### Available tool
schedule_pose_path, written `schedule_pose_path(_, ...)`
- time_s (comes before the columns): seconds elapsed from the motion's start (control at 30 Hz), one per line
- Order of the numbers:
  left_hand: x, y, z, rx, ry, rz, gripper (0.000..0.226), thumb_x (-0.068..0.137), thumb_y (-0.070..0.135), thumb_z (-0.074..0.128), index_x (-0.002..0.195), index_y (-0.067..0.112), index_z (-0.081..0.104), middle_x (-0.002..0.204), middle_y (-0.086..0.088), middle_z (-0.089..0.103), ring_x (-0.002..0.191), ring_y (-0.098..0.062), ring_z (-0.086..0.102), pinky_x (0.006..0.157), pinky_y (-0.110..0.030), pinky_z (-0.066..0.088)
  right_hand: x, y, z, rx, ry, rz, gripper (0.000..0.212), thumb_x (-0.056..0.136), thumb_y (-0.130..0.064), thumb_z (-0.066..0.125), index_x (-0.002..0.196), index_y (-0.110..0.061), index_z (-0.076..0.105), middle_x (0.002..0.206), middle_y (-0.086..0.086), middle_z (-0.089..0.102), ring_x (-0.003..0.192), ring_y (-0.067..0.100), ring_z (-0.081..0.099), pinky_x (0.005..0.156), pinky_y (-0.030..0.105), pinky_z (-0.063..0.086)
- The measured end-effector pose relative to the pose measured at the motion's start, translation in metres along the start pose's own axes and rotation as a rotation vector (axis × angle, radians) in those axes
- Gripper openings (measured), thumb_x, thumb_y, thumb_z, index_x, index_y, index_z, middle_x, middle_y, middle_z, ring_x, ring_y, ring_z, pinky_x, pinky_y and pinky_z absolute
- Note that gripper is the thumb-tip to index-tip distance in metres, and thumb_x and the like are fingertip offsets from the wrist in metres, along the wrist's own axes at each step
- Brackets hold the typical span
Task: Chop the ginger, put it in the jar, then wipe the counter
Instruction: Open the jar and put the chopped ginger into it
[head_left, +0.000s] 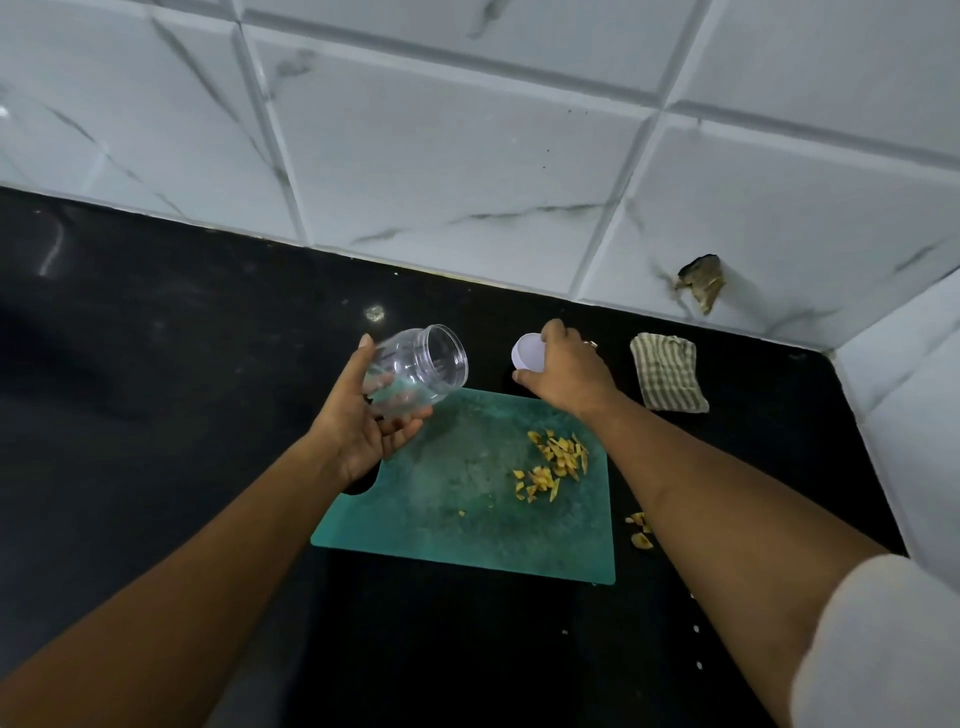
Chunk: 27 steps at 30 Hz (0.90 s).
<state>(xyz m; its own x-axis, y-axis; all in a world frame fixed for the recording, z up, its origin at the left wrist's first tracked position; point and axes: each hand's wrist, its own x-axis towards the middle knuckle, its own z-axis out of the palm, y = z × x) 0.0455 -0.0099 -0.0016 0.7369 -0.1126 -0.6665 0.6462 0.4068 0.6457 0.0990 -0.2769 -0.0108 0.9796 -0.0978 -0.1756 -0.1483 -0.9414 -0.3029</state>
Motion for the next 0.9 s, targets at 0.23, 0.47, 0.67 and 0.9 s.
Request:
schedule_pose_path(0.23, 0.011, 0.007, 0.005, 0.039, -0.039, -0.009, 0.075, 0.086, 0.079, 0.054, 0.126, 0.016, 0.061, 0.111, -0.020, 0.075, 0.086, -0.028, 0.076, 0.064, -0.031, 0.062, 0.004, 0.005, 0.003, 0.008, -0.076, -0.042, 0.046, 0.095, -0.046, 0.067, 0.131, -0.017, 0.061, 0.132, 0.014, 0.051, 0.118, 0.038, 0.057, 0.097, 0.044, 0.051)
schedule_pose_path(0.47, 0.008, -0.001, 0.011, 0.048, -0.093, -0.018, 0.070, 0.089, 0.077, 0.052, 0.126, 0.019, 0.060, 0.112, -0.020, 0.076, 0.101, -0.031, 0.072, 0.066, -0.031, 0.062, -0.046, 0.030, -0.021, 0.198, -0.060, -0.023, 0.014, 0.092, -0.030, 0.074, 0.101, -0.020, 0.070, 0.101, 0.000, 0.066, 0.091, 0.018, 0.064, 0.083, 0.038, 0.055)
schedule_pose_path(0.67, 0.001, -0.013, 0.018, 0.047, -0.120, -0.016, 0.065, 0.089, 0.076, 0.052, 0.119, 0.020, 0.060, 0.110, -0.018, 0.076, 0.098, -0.029, 0.073, 0.065, -0.029, 0.062, -0.087, 0.049, -0.006, 0.199, -0.165, 0.160, 0.015, 0.093, -0.003, 0.057, 0.097, -0.008, 0.070, 0.096, 0.008, 0.070, 0.090, 0.025, 0.067, 0.085, 0.046, 0.059)
schedule_pose_path(0.9, -0.013, -0.026, 0.011, 0.052, -0.113, 0.000, 0.079, 0.087, 0.078, 0.052, 0.135, 0.016, 0.055, 0.112, -0.017, 0.076, 0.100, -0.030, 0.073, 0.065, -0.031, 0.062, -0.097, 0.021, 0.015, 0.312, -0.303, 0.089, 0.029, 0.094, 0.002, 0.054, 0.111, -0.011, 0.074, 0.101, 0.004, 0.071, 0.086, 0.022, 0.071, 0.077, 0.034, 0.062)
